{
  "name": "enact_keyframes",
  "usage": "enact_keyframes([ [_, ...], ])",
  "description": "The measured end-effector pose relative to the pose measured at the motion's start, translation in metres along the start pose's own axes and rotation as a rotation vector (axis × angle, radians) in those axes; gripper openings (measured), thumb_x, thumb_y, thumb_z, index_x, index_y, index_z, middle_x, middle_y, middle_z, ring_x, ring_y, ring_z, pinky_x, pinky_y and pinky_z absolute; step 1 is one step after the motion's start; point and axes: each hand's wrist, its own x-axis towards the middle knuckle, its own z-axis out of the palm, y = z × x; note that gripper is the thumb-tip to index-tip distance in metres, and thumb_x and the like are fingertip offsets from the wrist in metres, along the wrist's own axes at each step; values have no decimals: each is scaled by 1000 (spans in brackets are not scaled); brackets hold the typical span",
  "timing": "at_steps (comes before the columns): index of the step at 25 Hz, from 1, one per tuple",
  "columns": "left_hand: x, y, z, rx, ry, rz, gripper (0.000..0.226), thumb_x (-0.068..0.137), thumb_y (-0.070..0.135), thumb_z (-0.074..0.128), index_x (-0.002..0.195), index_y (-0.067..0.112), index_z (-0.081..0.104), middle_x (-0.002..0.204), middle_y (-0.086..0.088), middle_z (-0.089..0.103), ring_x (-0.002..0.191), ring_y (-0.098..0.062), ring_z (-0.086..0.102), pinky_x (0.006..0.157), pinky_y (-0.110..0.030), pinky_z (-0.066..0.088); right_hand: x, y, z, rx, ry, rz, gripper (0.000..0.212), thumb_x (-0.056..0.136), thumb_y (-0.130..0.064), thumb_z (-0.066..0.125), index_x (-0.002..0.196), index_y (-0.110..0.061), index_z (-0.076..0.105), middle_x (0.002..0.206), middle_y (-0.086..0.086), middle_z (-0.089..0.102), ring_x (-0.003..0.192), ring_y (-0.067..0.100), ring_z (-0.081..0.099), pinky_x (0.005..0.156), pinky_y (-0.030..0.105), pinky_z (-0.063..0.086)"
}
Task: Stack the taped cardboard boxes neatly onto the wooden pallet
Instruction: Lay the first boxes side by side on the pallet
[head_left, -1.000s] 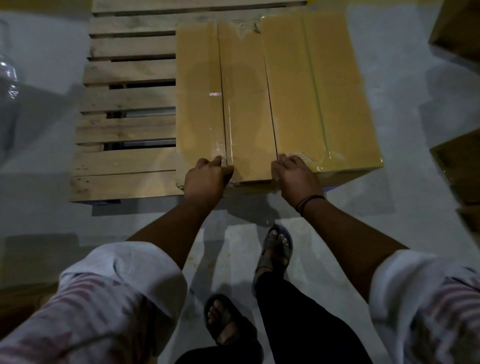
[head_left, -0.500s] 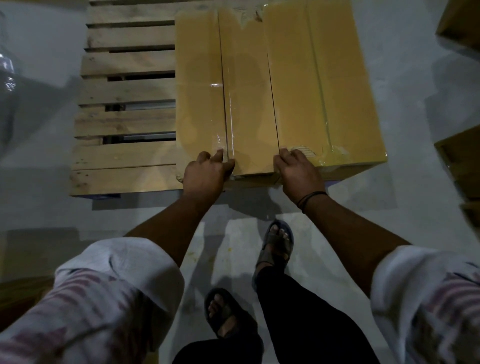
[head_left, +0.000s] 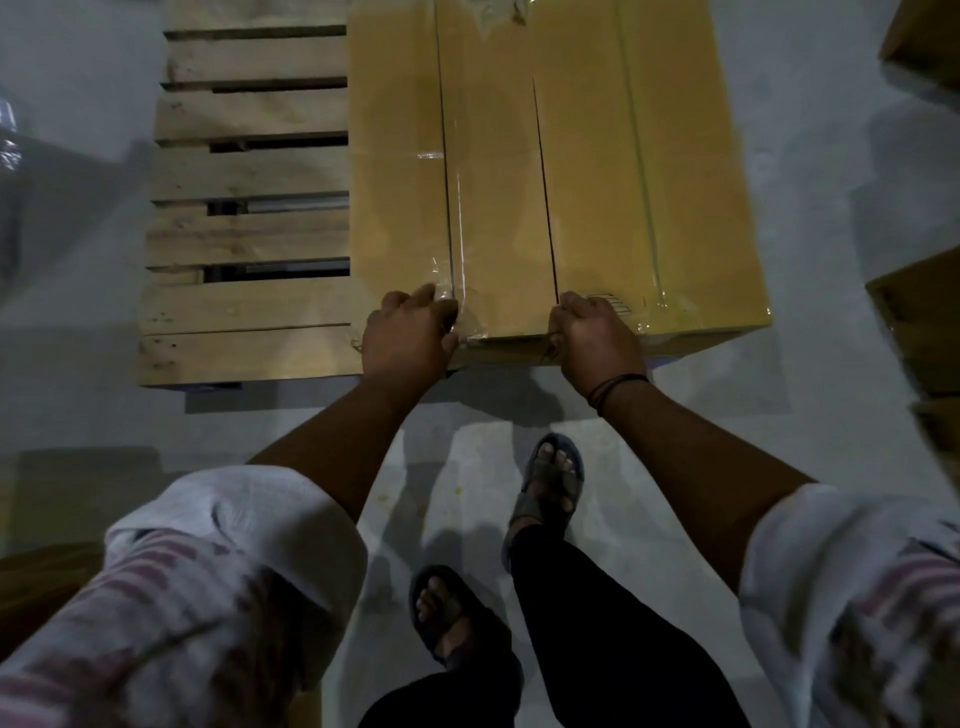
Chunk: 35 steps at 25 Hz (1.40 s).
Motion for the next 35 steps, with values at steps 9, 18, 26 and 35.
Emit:
enact_keyframes([
  [9,-8,-27,14,-531,45,-580,111,74,61,83,159,24,22,150,-19,42,132,-43,47,106,-51,46,40,-14,7,441,78,679,26,83,-29,74,95,-5,71,111,14,61,115,33,53,97,35,47],
  [18,-15,-24,17,-530,45,-560,114,74,59,84,161,24,18,152,-19,40,134,-42,47,106,-50,46,39,-14,-2,464,54,723,24,87,-20,72,104,-6,62,113,14,57,121,31,45,100,38,44],
  [26,-31,-13,-12,-159,-116,-400,104,86,63,70,162,21,14,166,-28,8,146,-51,30,115,-55,38,-3,-47,-24,118,-47,274,39,87,-24,69,121,-6,61,133,17,47,123,38,43,100,47,45],
  [35,-201,1,-170,-224,-66,-427,85,94,56,62,161,25,21,169,-17,11,146,-37,34,113,-45,36,-78,-211,-177,73,-75,-122,43,87,-23,67,126,-6,62,140,19,51,132,41,44,103,51,43],
])
